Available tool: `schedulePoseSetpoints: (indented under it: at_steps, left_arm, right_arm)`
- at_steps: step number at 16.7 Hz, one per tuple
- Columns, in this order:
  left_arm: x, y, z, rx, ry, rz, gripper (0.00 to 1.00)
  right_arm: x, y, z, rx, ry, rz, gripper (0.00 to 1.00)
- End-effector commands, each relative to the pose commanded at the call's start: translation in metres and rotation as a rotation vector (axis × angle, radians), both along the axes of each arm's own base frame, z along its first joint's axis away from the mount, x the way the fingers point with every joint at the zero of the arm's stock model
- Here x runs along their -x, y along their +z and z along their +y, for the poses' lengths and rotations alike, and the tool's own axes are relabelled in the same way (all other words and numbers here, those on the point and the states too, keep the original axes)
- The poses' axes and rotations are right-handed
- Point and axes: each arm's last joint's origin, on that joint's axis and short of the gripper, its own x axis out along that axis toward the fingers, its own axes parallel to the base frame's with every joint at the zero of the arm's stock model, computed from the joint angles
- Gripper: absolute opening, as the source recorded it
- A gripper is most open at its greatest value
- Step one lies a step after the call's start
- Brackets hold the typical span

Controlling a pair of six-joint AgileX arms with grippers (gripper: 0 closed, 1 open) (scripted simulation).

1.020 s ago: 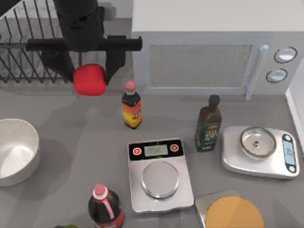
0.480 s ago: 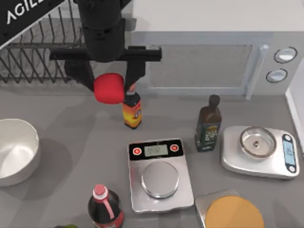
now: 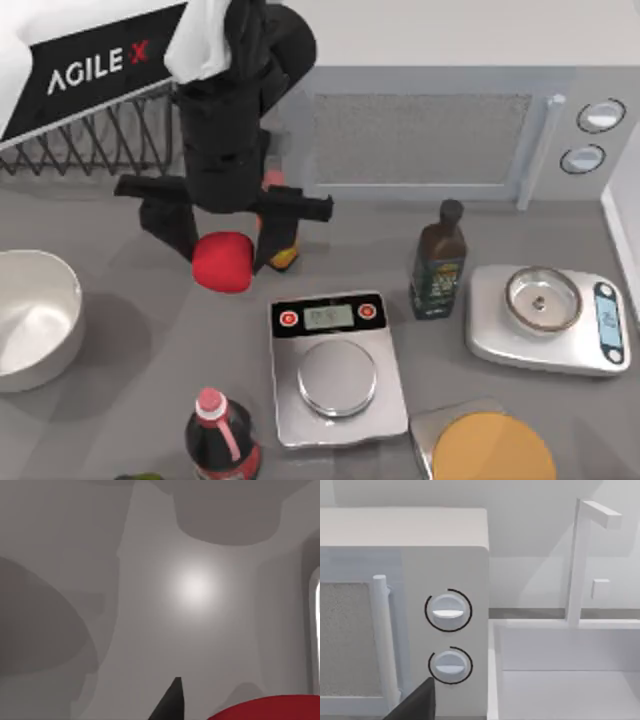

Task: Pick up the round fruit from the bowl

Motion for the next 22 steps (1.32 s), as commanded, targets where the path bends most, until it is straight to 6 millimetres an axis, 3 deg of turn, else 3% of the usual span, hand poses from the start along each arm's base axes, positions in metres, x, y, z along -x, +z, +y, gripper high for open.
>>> schedulePoseSetpoints:
  at_steps: [4,10,22]
  left_arm:
    - [-0.011,-0.031,-0.003,0.041,0.082,-0.067,0.00]
    - [-0.017,-0.037,-0.002,0.057,0.128,-0.093,0.00]
    - [-0.017,-0.037,-0.002,0.057,0.128,-0.093,0.90]
  right_arm:
    - [0.000,0.000,0.000,0.000,0.000,0.000,1.00]
    - [0.000,0.000,0.000,0.000,0.000,0.000,1.00]
    - [0.000,0.000,0.000,0.000,0.000,0.000,1.00]
